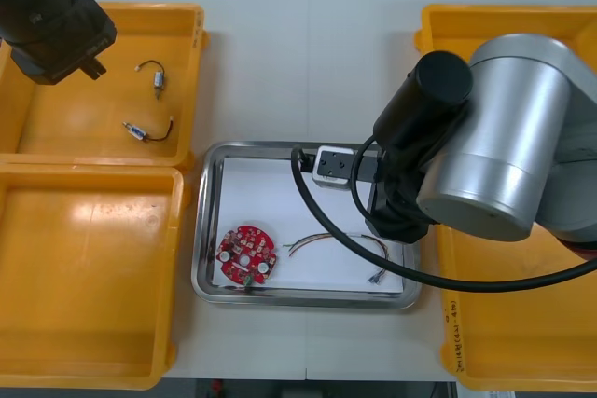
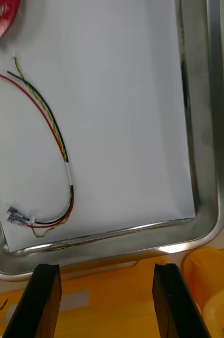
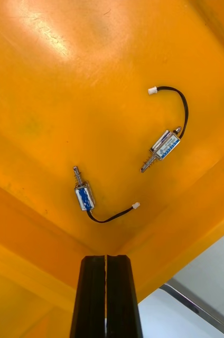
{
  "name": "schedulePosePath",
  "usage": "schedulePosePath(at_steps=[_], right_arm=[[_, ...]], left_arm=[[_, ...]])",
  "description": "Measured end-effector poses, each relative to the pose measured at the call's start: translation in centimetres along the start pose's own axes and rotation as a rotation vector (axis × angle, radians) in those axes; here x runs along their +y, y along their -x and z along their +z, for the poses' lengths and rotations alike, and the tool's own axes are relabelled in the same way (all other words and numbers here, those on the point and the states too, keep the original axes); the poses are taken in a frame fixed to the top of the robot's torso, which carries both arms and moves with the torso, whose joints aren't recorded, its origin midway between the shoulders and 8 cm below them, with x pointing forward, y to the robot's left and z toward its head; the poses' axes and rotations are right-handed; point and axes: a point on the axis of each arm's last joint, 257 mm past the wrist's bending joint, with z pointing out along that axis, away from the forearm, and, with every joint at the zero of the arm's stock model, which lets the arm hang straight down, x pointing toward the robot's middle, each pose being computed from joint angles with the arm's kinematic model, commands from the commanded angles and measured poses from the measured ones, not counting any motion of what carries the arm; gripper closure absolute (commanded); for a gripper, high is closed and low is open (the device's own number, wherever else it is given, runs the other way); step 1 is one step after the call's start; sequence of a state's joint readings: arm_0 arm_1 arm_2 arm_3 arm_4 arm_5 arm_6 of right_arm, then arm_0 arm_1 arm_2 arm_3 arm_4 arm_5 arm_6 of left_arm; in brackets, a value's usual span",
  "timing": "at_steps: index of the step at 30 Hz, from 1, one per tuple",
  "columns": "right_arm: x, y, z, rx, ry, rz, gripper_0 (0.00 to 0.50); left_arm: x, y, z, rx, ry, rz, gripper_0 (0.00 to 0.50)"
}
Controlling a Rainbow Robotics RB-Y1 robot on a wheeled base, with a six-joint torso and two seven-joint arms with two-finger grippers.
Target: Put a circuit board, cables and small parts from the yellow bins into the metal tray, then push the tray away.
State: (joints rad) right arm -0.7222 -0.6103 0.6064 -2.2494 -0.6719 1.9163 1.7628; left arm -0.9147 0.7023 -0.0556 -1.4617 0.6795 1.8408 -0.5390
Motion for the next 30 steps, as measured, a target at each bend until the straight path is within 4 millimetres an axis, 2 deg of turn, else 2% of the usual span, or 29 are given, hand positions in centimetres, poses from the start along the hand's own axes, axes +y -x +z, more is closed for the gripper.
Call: schedulePosePath(at_steps=[2, 6, 10, 15, 22, 30], right_arm=[[-0.3, 0.5, -0.9, -0.033, 0.007, 0.010, 0.000], [-1.7, 1.0, -2.8, -0.096, 0.025, 0.059, 0.000], [-4.2, 0.5, -4.6, -0.141, -0.002, 0.128, 0.000], [-7.7, -1.3, -6.2, -0.151, -0.066, 0.210, 0.000], [-12.1, -4.6, -7.2, -0.138, -0.106, 0.358, 0.000], [-16.5, -7.1, -8.8, -0.148, -0.167, 0.500, 0.000]], left_arm=[[0.0, 0.0, 0.0, -0.001, 0.001, 0.000, 0.000], [0.0, 0.0, 0.0, -0.001, 0.001, -0.001, 0.000], [0.1, 0.1, 0.0, -0.001, 0.002, -0.001, 0.000], [1.0, 0.0, 0.9, 0.025, 0.026, -0.027, 0.000], [2.5, 0.1, 2.6, 0.069, 0.059, -0.082, 0.000], [1.6, 0.7, 4.5, 0.051, 0.009, -0.104, 0.000]])
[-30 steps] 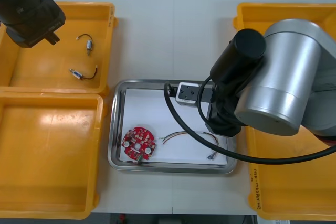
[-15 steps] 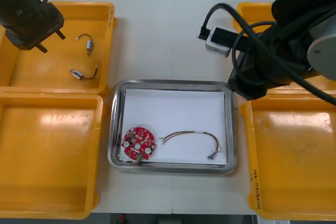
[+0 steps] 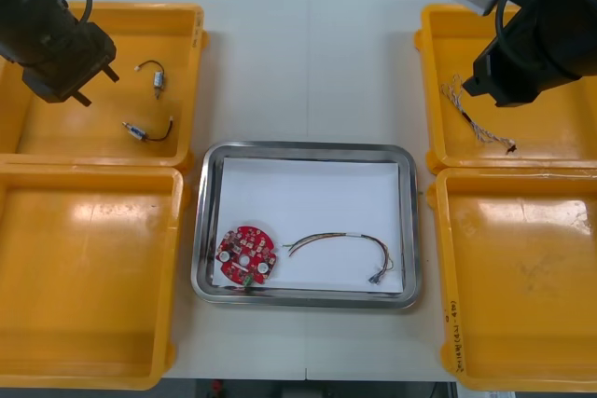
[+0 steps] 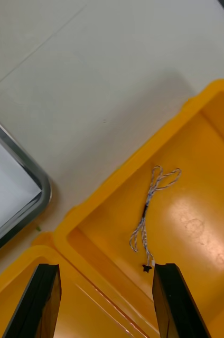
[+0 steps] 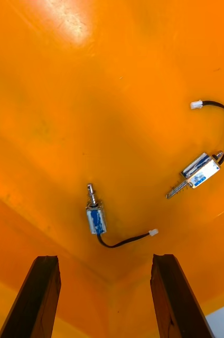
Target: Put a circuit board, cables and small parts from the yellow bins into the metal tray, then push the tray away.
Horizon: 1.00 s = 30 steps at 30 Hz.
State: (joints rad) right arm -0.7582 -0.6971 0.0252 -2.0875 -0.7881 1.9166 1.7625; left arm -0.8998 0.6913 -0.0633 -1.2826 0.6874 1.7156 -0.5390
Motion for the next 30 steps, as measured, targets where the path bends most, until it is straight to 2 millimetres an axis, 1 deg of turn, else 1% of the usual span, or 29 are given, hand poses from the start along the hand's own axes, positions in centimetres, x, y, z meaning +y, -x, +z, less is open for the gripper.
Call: schedulePosePath(at_steps=[5, 8, 13, 17, 20, 24, 30], right_arm=[[-3.1, -0.5, -0.6, 0.003, -0.060, 0.074, 0.000], [-4.6, -1.0, -0.6, 0.014, -0.077, 0.113, 0.000], [-6.3, -2.1, 0.0, 0.047, -0.076, 0.183, 0.000], [-8.0, -3.3, 0.7, 0.089, -0.091, 0.242, 0.000], [-9.0, -4.1, 1.2, 0.123, -0.093, 0.282, 0.000], [-10.1, -5.0, 1.9, 0.163, -0.094, 0.333, 0.000], [-10.6, -5.8, 2.5, 0.193, -0.080, 0.367, 0.000]], left_arm=[[0.4, -0.4, 1.7, 0.002, -0.012, -0.005, 0.000], [0.9, -0.9, 2.9, 0.001, 0.000, 0.007, 0.000], [1.5, -1.7, 4.8, -0.005, 0.018, 0.036, 0.000], [1.6, -2.0, 6.5, -0.008, 0.025, 0.040, 0.000], [1.6, -2.2, 7.5, -0.007, 0.025, 0.038, 0.000], [1.4, -2.6, 8.2, 0.000, 0.021, 0.035, 0.000], [1.3, -3.1, 9.6, -0.010, 0.021, 0.053, 0.000]])
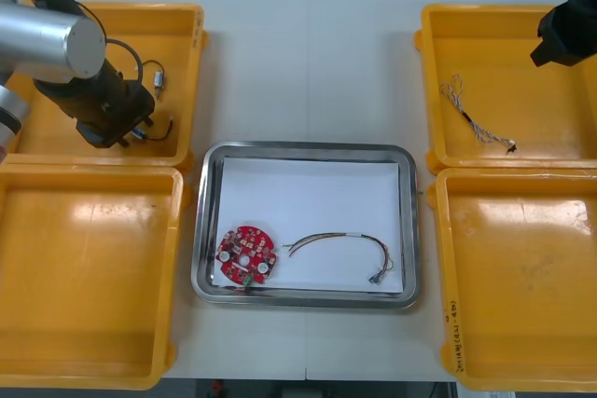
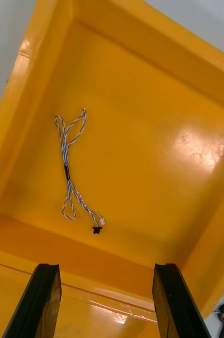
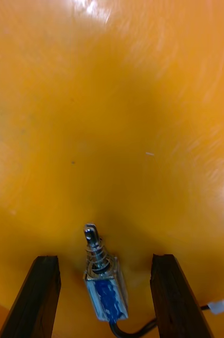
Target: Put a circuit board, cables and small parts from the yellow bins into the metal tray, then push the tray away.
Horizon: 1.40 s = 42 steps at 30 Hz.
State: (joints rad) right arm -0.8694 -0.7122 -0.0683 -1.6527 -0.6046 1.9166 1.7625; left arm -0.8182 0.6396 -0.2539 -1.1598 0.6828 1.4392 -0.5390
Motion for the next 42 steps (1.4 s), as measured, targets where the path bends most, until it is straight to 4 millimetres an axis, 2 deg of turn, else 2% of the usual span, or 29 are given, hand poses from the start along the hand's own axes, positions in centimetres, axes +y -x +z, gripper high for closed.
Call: schedulePosePath(at_steps=[2, 3, 4, 5, 6, 12, 18, 22, 26, 34, 42], right_arm=[[-0.3, -0.3, 0.3, 0.011, -0.002, 0.010, 0.000], [-0.3, -0.5, 0.5, 0.020, 0.001, 0.016, 0.000], [-0.4, -0.7, 0.8, 0.030, 0.006, 0.023, 0.000], [-0.5, -1.0, 1.0, 0.040, 0.010, 0.031, 0.000], [-0.6, -1.2, 1.3, 0.052, 0.015, 0.040, 0.000], [-1.2, -2.3, 2.7, 0.115, 0.049, 0.094, 0.000], [-1.8, -2.2, 3.1, 0.139, 0.023, 0.122, 0.000], [-1.1, -1.8, 3.9, 0.148, 0.043, 0.133, 0.000], [-0.8, -0.7, 4.9, 0.126, 0.056, 0.146, 0.000], [-0.2, 0.9, 6.9, 0.096, 0.085, 0.178, 0.000], [1.2, 0.6, 9.0, 0.110, 0.122, 0.196, 0.000]], left_arm=[[0.2, -0.2, 0.3, -0.001, 0.009, 0.009, 0.000], [0.2, -0.2, 0.4, -0.001, 0.010, 0.011, 0.021], [0.2, -0.2, 0.4, -0.002, 0.010, 0.011, 0.128], [0.2, -0.2, 0.4, -0.002, 0.010, 0.012, 0.475], [0.2, -0.3, 0.4, -0.002, 0.011, 0.012, 0.500], [0.1, -0.3, 0.5, -0.005, 0.009, 0.017, 0.500], [0.0, -0.1, 0.3, -0.004, 0.004, 0.010, 0.500], [0.5, 0.0, -0.2, 0.006, 0.017, -0.005, 0.500], [0.5, 0.1, -1.8, 0.018, 0.018, -0.016, 0.500], [-0.9, 0.2, -6.2, 0.004, -0.014, 0.017, 0.500], [-1.4, -1.1, -9.3, -0.017, 0.002, 0.114, 0.500]])
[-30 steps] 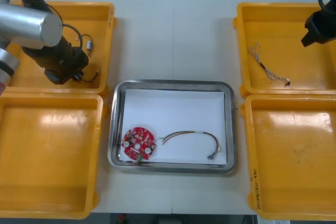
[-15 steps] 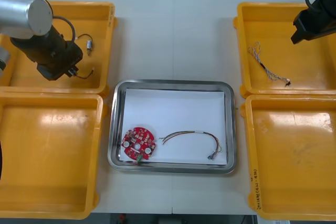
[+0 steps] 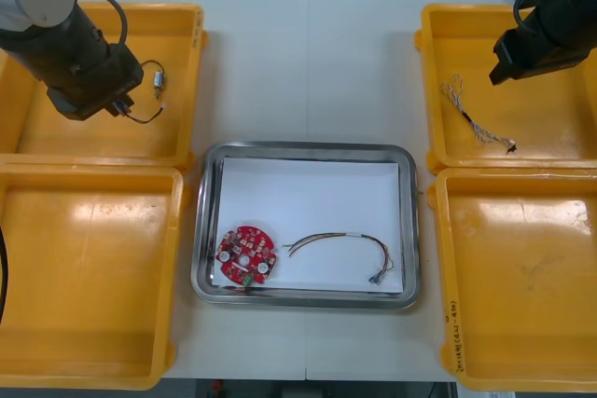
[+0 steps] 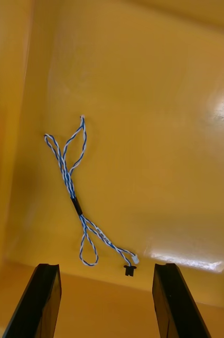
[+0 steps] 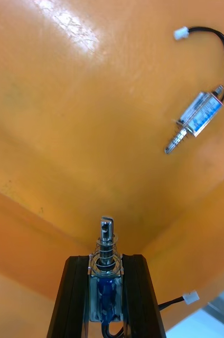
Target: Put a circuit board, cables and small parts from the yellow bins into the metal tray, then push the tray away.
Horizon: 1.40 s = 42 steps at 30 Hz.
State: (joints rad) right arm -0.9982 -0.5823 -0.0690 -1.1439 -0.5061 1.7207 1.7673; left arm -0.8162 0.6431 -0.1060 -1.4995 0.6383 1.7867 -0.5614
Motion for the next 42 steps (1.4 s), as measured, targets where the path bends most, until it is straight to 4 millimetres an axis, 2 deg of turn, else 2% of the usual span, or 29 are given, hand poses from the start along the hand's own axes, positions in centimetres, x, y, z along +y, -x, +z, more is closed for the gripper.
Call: schedulePosePath(at_steps=[6, 13, 20, 31, 37, 42], right_arm=[[0.8, 0.9, 1.5, -0.046, 0.014, -0.010, 0.000], [1.2, 0.0, 3.2, -0.044, 0.025, -0.004, 0.000], [1.7, -0.7, 5.4, -0.064, 0.042, 0.004, 0.000], [1.2, -1.8, 7.8, -0.092, 0.030, -0.041, 0.000], [1.6, -2.4, 8.6, -0.084, 0.037, -0.040, 0.000], [2.2, -2.8, 9.5, -0.087, 0.047, -0.037, 0.000]], left_arm=[[-0.7, -1.4, -2.6, -0.019, 0.001, 0.104, 0.500], [-2.3, -3.2, -4.0, -0.053, -0.015, 0.208, 0.500], [-4.1, -6.8, -3.3, -0.051, -0.012, 0.335, 0.498], [-7.5, -13.3, -2.5, -0.009, -0.062, 0.486, 0.500], [-8.3, -16.5, -0.9, -0.001, -0.047, 0.567, 0.500], [-8.1, -18.4, 0.8, 0.001, -0.039, 0.604, 0.500]])
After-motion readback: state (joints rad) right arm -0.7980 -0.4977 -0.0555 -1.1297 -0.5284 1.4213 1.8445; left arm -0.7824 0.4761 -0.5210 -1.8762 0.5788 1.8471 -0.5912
